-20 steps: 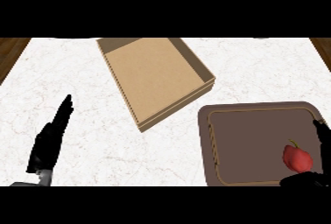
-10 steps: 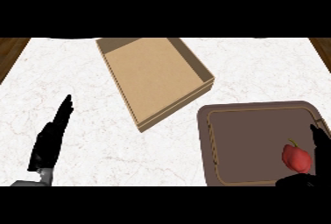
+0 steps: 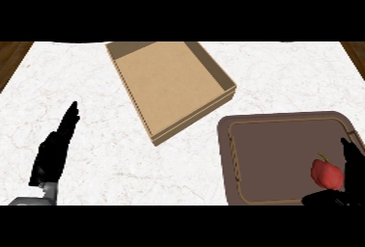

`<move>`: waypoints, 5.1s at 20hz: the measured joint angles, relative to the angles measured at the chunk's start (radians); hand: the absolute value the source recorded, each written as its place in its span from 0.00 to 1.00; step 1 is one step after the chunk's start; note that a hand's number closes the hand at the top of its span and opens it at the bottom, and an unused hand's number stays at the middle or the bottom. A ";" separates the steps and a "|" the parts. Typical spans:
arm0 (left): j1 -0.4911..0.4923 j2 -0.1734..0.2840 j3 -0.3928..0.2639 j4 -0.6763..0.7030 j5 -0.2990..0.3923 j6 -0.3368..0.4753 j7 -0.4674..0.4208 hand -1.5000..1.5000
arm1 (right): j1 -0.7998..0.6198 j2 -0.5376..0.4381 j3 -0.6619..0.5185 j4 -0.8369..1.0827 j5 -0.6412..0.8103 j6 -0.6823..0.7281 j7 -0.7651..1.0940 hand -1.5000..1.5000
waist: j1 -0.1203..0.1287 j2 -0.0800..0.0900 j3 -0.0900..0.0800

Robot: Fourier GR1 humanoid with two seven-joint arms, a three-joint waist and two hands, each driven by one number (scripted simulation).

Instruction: Pick the bell pepper from the tray and place it in the cardboard box

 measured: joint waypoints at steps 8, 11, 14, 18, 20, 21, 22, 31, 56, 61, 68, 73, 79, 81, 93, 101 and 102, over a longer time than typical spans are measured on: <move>0.043 -0.042 0.023 -0.028 -0.038 -0.031 -0.010 0.50 | 0.002 0.050 -0.048 0.071 0.037 0.035 -0.058 0.00 | 0.001 0.000 0.000; 0.041 -0.050 0.038 -0.035 -0.046 -0.046 -0.001 0.50 | -0.005 0.078 -0.052 0.098 0.053 0.045 -0.071 1.00 | 0.001 0.000 -0.001; 0.030 -0.059 0.057 -0.026 -0.055 -0.062 -0.003 0.50 | 0.000 0.103 -0.068 0.109 0.055 0.042 -0.105 1.00 | 0.000 -0.002 -0.003; 0.028 -0.065 0.063 -0.039 -0.064 -0.071 0.012 0.50 | -0.023 0.093 -0.057 0.133 0.139 0.018 -0.122 1.00 | 0.002 -0.004 -0.006; 0.018 -0.066 0.072 -0.032 -0.061 -0.078 0.011 0.50 | -0.033 0.081 -0.055 0.136 0.179 0.015 -0.120 1.00 | 0.002 -0.004 -0.006; 0.019 -0.068 0.075 -0.023 -0.063 -0.078 0.001 0.50 | -0.031 0.074 -0.052 0.127 0.201 0.011 -0.120 1.00 | 0.001 -0.003 -0.005; 0.018 -0.074 0.072 -0.019 -0.066 -0.079 -0.003 0.50 | -0.044 0.071 -0.052 0.137 0.222 0.005 -0.122 1.00 | 0.002 -0.003 -0.005; 0.002 -0.083 0.069 -0.020 -0.077 -0.099 0.000 0.50 | -0.241 0.055 0.024 0.240 0.256 0.044 -0.270 1.00 | 0.035 0.007 0.000; 0.023 -0.111 0.086 -0.035 -0.116 -0.095 0.007 0.50 | -0.878 0.284 -0.057 0.358 0.004 0.033 -0.577 1.00 | 0.012 0.001 0.000; 0.011 -0.108 0.095 -0.029 -0.116 -0.111 0.006 0.50 | -1.053 0.357 -0.061 0.516 0.031 0.002 -0.540 1.00 | 0.016 0.002 -0.001; 0.009 -0.123 0.096 -0.036 -0.121 -0.111 0.006 0.50 | -1.284 0.414 -0.116 0.858 0.054 -0.084 -0.555 1.00 | 0.029 0.006 -0.001; 0.004 -0.126 0.087 -0.042 -0.125 -0.124 0.001 0.50 | -1.395 0.427 -0.143 1.119 0.043 -0.165 -0.611 1.00 | 0.045 0.012 -0.001; -0.021 -0.126 0.083 -0.043 -0.128 -0.135 0.015 0.50 | -1.492 0.433 -0.155 1.383 0.014 -0.243 -0.656 1.00 | 0.063 0.019 -0.001; -0.039 -0.120 0.086 -0.044 -0.126 -0.143 0.026 0.50 | -1.507 0.433 -0.160 1.453 0.003 -0.276 -0.659 0.00 | 0.072 0.023 -0.001; -0.059 -0.142 0.065 -0.021 -0.142 -0.143 0.013 0.50 | -1.542 0.434 -0.223 1.632 -0.141 -0.481 -0.757 0.00 | 0.105 0.035 -0.001; -0.051 -0.132 0.089 -0.019 -0.128 -0.149 0.016 0.50 | -1.500 0.418 -0.396 1.555 -0.304 -0.658 -0.935 0.00 | 0.079 0.031 0.001; -0.046 -0.130 0.093 -0.017 -0.127 -0.149 0.010 0.50 | -1.489 0.414 -0.422 1.544 -0.330 -0.660 -0.966 0.00 | 0.075 0.029 0.001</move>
